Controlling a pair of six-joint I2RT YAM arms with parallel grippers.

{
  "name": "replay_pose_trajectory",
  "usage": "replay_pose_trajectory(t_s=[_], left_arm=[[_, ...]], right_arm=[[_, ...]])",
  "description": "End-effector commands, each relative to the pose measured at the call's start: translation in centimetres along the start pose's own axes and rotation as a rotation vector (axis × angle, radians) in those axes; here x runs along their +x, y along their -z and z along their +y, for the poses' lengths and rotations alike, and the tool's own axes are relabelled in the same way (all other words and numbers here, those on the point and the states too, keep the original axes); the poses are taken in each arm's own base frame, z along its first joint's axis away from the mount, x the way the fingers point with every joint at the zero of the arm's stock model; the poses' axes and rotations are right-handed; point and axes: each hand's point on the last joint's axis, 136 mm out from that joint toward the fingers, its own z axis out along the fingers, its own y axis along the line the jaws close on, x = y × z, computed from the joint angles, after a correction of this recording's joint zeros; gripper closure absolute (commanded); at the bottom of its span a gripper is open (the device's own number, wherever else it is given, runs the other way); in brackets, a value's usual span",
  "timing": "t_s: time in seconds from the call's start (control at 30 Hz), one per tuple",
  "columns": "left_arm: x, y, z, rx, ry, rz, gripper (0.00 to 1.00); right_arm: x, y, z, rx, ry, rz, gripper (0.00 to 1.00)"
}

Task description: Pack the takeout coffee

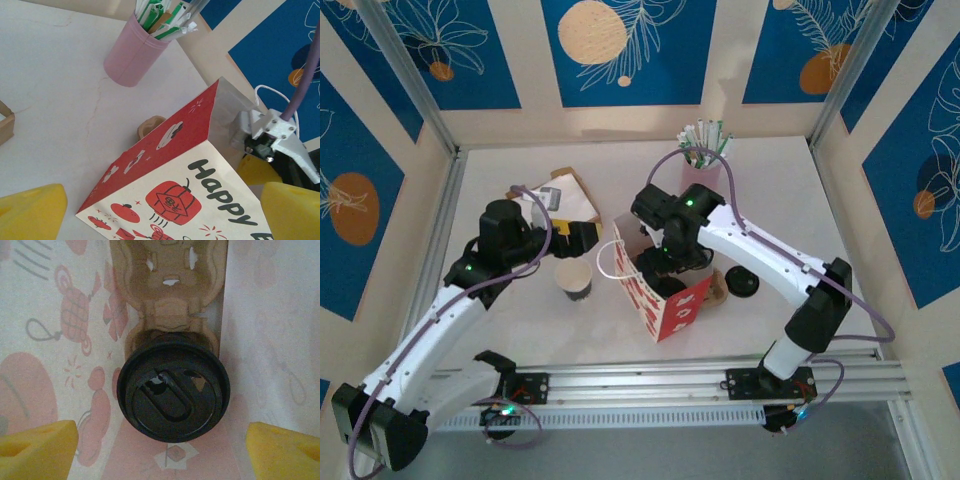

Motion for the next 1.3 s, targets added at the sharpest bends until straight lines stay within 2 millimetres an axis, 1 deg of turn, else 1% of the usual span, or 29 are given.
replay_pose_trajectory(t_s=[0.0,0.7,1.1,1.27], left_arm=[[-0.8,0.7,-1.0,0.012,-0.047,-0.033,0.01],[-1.2,1.8,-1.7,0.016,-0.060,-0.053,0.01],[-1.6,2.3,-2.3,0.024,-0.067,-0.062,0.01],[-1.9,2.7,-2.6,0.029,-0.072,-0.072,0.01]], right_arm=[[0.5,1.7,0.1,-0.006,-0.007,-0.027,0.13],[0.5,3.9,0.9,-0.028,0.004,-0.093,0.14],[0.7,5.1,1.0,-0.034,0.008,-0.131,0.20],[0.7,5.8,1.2,-0.045,0.014,-0.158,0.26]])
